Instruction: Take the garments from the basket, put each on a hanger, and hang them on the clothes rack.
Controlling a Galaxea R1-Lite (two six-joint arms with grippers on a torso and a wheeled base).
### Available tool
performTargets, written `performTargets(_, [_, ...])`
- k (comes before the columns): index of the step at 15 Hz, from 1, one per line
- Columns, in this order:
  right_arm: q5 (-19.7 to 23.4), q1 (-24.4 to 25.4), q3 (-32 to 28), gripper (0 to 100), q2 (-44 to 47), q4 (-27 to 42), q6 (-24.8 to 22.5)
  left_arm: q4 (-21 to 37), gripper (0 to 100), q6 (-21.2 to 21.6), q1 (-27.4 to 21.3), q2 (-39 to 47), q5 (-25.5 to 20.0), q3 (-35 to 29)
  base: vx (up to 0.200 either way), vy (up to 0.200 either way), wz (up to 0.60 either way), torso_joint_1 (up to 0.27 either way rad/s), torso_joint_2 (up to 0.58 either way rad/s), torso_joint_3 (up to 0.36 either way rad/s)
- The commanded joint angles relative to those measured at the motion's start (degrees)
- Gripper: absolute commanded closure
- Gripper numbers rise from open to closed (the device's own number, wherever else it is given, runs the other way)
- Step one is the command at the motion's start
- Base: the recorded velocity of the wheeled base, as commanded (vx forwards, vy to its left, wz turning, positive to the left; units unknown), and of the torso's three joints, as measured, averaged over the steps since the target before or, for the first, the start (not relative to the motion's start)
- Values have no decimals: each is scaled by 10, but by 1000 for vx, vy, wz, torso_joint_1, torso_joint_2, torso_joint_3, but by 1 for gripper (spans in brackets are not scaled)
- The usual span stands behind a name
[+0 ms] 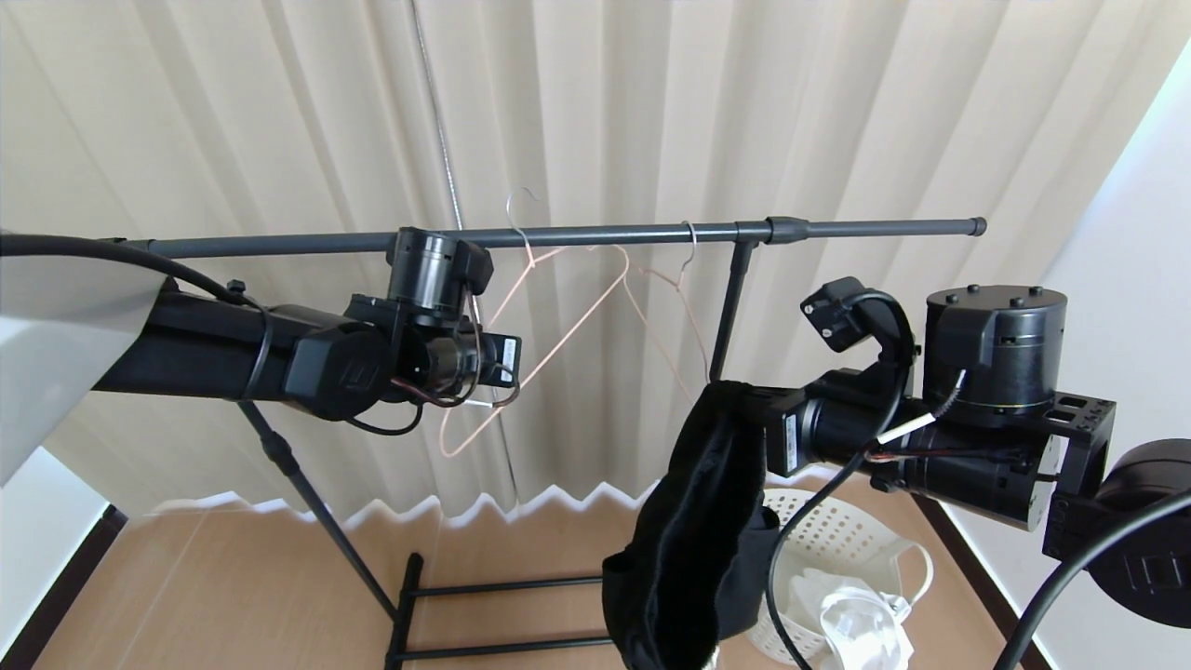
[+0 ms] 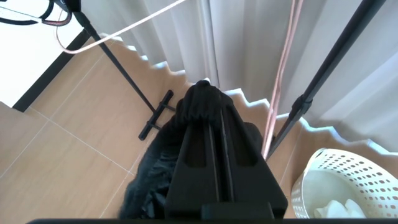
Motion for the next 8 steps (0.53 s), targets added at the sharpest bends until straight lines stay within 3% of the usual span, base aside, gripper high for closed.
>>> performTargets(1, [0, 0, 0, 100, -1, 0, 0, -4, 100, 0, 0, -10, 0, 10, 0, 0, 0, 0, 0, 0])
performTargets(8, [0, 0, 0, 100, -2, -1, 0, -8, 100, 2, -5, -103, -1, 115, 0, 0, 0, 0, 0, 0])
